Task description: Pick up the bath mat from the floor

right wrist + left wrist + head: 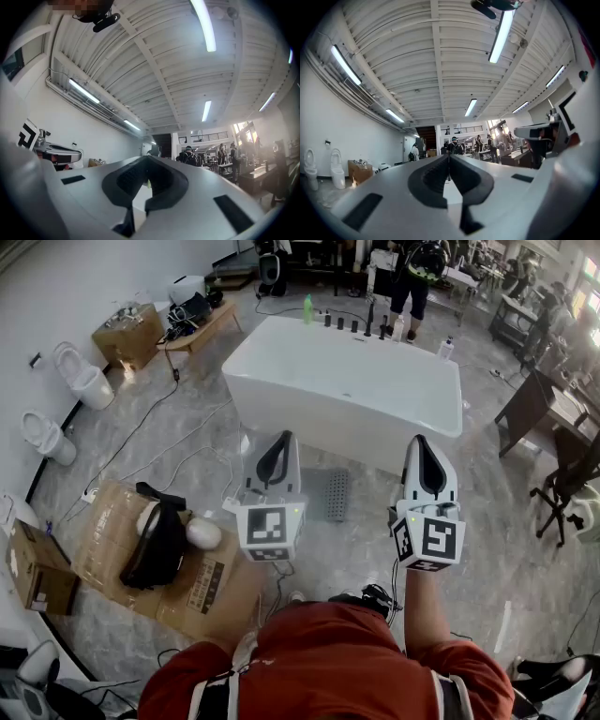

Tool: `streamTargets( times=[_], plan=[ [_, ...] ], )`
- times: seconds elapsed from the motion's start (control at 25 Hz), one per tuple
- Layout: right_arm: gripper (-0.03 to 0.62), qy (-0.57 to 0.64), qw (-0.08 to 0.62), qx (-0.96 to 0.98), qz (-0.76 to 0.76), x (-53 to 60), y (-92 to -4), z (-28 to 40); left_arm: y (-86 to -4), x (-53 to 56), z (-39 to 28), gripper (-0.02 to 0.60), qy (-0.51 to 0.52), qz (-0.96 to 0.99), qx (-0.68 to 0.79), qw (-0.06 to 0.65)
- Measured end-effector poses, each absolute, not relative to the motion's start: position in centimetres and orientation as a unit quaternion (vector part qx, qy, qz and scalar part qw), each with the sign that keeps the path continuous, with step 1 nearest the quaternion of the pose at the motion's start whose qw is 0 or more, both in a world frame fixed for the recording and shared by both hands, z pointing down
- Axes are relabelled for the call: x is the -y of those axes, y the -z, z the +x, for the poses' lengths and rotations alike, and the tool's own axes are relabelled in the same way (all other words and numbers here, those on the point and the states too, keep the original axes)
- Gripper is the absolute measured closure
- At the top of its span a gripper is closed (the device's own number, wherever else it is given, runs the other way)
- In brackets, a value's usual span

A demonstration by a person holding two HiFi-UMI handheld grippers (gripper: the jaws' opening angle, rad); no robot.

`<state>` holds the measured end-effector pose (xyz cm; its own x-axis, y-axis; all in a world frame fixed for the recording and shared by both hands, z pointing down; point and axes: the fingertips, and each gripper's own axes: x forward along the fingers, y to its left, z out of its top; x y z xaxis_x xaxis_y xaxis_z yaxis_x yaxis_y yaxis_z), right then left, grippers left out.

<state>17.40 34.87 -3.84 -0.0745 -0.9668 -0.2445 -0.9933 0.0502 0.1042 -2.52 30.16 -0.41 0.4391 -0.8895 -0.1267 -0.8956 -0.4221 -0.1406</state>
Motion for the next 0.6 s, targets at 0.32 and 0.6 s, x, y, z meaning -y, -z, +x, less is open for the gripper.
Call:
streamTargets(
  times=[0.32, 0.6],
  plan=[
    [0.582, -0.116, 0.038, -0.721, -0.682, -34.6, 3.1, 17.1, -0.3, -29.9, -2.7, 0.566, -0.014, -0.845, -0.528, 0.085],
    [0.582, -0.107, 0.041, -0.721, -0.683, -34.4, 2.3, 16.0, -0.3, -29.6, -4.1, 0.566, -0.012, -0.842, -0.532, 0.089]
  ],
)
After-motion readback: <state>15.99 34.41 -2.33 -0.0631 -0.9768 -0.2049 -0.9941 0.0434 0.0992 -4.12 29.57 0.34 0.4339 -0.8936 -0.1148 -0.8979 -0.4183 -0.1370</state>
